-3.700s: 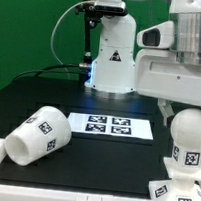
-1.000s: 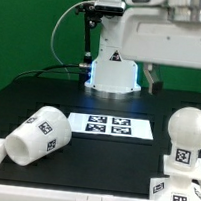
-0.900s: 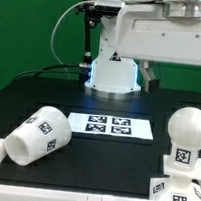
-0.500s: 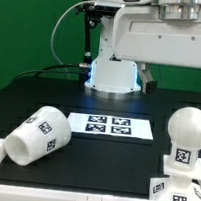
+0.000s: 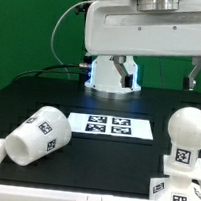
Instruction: Assemble lamp
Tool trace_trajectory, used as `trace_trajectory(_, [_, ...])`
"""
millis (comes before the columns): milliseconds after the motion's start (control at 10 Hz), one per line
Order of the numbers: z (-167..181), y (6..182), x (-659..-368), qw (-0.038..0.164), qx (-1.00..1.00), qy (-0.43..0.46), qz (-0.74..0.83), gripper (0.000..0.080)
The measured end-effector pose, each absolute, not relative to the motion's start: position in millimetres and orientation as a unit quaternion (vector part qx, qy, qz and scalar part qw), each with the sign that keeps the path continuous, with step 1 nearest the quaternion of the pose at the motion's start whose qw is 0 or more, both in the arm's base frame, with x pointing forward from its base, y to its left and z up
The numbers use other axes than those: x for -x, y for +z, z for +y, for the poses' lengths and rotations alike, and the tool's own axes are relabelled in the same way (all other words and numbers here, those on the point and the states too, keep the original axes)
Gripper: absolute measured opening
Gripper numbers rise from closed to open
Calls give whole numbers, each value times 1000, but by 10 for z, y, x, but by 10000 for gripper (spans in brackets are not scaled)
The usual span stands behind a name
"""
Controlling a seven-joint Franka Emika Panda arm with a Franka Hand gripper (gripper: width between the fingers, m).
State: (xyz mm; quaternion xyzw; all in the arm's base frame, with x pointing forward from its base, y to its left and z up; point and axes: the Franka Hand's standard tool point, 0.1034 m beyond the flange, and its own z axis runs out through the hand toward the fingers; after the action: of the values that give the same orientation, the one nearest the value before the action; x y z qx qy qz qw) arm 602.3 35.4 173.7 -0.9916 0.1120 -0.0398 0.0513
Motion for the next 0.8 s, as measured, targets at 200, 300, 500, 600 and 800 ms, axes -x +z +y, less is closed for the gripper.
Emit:
trace_trajectory(200, [350,1730,-6024,51,991,-39,115,699])
trace_trajectory(300, [348,1728,-6023,51,991,-39,115,699])
trace_trajectory(500, [177,1753,-5986,49,997,-50,-12,699])
trace_trajectory(600, [-22,1785,-5947,65,994,-60,-68,699])
trace_trajectory(800, [-485,1788,-5867,100,977,-82,-173,699])
